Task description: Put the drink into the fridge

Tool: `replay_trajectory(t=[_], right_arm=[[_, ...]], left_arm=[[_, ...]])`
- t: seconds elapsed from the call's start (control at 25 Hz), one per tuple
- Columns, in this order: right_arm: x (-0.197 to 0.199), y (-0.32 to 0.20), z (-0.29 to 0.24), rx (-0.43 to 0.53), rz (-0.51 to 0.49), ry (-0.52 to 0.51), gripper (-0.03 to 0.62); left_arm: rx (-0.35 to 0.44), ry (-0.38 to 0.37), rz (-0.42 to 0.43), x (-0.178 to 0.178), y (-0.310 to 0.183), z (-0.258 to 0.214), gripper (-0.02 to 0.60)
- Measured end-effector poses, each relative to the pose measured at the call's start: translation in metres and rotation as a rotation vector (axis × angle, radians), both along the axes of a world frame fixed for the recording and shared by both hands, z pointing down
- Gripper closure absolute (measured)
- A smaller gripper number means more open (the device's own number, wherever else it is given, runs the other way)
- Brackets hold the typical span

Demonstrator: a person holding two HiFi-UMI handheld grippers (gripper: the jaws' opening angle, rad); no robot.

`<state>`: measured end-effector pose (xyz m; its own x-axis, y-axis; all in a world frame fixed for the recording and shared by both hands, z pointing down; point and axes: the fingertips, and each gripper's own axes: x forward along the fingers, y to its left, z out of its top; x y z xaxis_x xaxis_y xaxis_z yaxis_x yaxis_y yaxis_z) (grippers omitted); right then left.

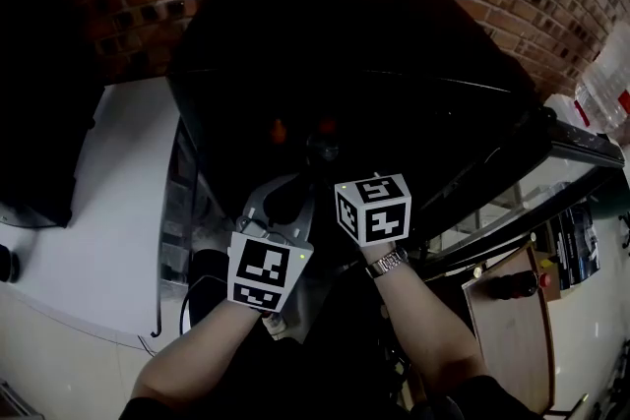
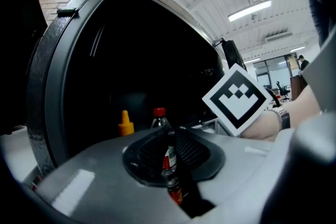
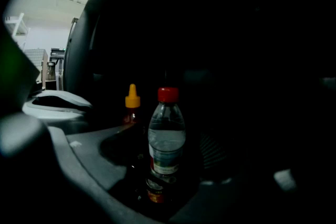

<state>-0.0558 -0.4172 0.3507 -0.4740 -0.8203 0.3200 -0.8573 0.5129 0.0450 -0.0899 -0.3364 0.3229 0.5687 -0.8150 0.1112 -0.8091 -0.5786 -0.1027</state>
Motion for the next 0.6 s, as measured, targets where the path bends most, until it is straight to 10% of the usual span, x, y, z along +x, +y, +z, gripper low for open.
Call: replay_trajectory(t=[0.6], right_arm=[[0.075, 0.117, -0.044, 0.09, 0.112, -0.074, 0.264]], left_arm=[[0.014, 0.003, 0.111, 0.061, 0.066, -0.015, 0.548]])
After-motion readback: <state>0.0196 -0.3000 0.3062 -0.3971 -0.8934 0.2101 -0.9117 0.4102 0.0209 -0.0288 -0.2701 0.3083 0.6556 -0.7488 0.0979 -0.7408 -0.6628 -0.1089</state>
